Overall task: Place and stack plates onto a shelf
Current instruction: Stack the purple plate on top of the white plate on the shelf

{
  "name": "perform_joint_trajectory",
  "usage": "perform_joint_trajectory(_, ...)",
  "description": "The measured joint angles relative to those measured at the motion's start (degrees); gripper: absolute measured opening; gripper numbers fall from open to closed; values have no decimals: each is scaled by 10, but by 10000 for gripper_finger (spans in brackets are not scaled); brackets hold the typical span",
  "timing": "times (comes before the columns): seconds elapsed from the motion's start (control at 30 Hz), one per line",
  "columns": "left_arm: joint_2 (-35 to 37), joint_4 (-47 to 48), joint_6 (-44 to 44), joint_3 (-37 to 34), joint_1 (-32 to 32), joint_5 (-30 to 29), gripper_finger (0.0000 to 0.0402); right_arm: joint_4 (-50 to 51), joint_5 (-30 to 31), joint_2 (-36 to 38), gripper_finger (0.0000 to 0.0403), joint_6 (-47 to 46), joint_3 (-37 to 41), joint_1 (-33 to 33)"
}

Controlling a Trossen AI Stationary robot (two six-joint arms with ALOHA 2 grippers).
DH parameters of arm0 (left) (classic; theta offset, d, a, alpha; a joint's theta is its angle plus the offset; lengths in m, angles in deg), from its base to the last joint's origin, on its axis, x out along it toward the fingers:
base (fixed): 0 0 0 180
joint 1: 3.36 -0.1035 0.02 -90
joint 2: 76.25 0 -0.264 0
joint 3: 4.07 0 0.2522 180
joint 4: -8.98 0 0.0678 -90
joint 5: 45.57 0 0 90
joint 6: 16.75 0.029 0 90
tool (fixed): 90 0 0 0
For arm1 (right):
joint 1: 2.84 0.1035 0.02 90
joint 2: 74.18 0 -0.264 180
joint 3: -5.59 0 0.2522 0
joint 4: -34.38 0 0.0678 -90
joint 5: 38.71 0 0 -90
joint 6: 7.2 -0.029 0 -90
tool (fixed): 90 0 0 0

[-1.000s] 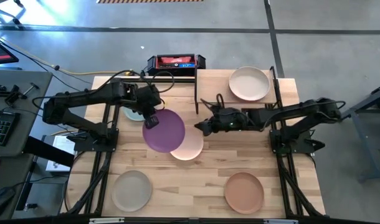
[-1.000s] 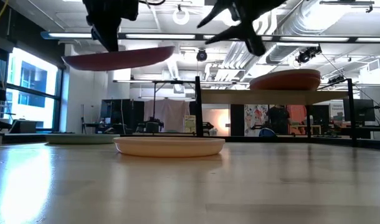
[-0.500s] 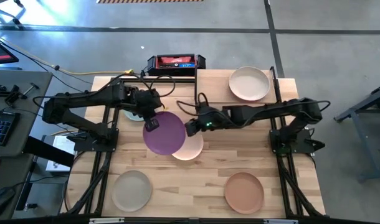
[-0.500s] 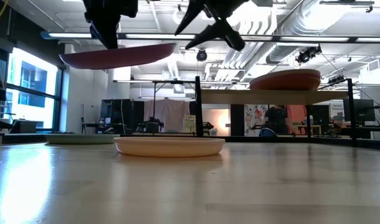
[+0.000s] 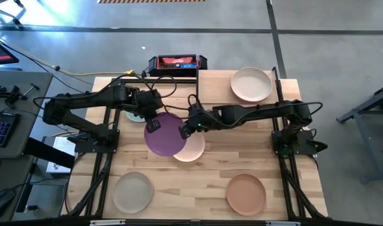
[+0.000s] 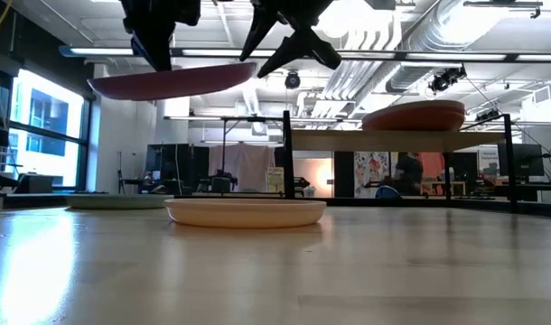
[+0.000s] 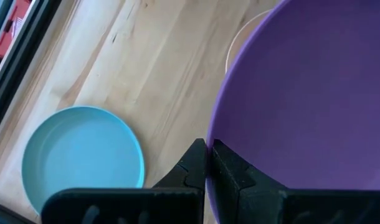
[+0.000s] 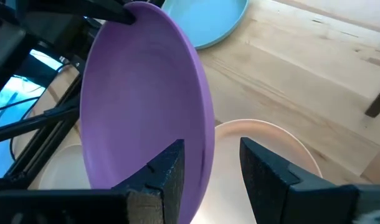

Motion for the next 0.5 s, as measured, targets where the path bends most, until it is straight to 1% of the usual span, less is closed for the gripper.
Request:
perform_joint_trajectory(0.27, 0, -12, -15, 0, 0, -8, 0, 12, 0, 0, 131, -4, 0, 0)
perform_joint_trajectory(0.5, 0, -20, -30, 0, 0, -13, 0, 21, 9, 0, 103, -17, 0, 0)
